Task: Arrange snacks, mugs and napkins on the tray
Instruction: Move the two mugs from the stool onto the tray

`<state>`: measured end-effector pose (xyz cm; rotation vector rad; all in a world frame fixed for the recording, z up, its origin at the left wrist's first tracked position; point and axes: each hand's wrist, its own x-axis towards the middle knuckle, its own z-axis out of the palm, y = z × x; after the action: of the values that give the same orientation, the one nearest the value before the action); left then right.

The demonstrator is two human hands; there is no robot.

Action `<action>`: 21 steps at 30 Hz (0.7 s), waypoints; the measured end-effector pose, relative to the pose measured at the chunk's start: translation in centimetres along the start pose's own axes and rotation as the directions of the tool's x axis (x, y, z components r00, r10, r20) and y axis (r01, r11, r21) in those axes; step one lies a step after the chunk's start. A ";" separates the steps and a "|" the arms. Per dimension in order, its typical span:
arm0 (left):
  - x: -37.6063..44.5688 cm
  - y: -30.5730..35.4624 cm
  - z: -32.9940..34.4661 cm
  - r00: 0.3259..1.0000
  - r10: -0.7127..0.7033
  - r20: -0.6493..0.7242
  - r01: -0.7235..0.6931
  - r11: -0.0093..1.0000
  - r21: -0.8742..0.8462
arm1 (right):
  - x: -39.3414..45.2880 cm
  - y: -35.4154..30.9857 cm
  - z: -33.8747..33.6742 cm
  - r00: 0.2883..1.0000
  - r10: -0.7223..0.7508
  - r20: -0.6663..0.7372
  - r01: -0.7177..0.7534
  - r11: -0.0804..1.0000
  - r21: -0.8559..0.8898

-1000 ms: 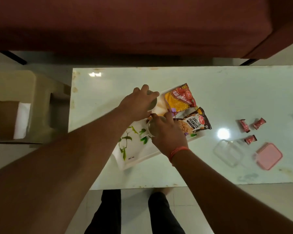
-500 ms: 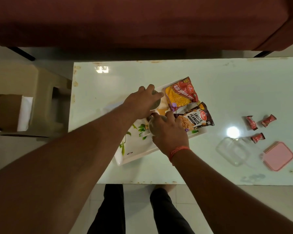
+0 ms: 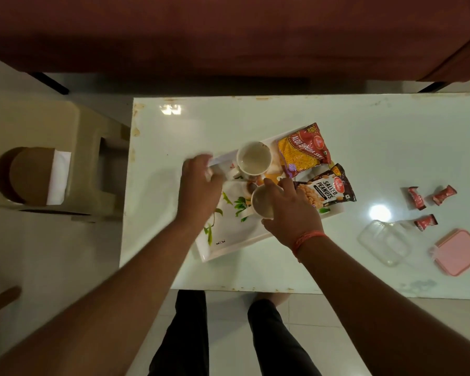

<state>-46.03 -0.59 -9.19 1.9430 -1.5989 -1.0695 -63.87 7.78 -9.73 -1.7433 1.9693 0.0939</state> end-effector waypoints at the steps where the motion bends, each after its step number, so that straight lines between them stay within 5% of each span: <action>1: -1.7 -0.8 0.5 0.996 -0.082 0.017 0.083 0.996 -0.023 | 0.1 0.2 -0.1 1.000 -0.009 0.005 0.009 1.000 0.003; 5: -6.8 -2.5 4.2 0.936 -0.145 0.322 0.149 0.989 0.010 | 0.2 0.6 0.0 1.000 -0.027 0.011 0.027 1.000 0.004; 13: -7.6 -2.4 6.0 0.973 -0.093 0.210 0.088 0.996 0.035 | -0.2 1.0 0.1 0.999 -0.018 -0.031 0.018 1.000 -0.002; 21: -7.0 -2.4 6.0 0.964 -0.110 0.242 0.104 0.994 0.041 | -0.2 1.0 -0.7 0.999 0.004 0.049 -0.001 0.999 -0.052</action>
<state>-49.45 7.63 -12.57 1.9993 -1.6557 -1.3840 -65.00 7.88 -9.35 -1.7543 1.9497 0.1880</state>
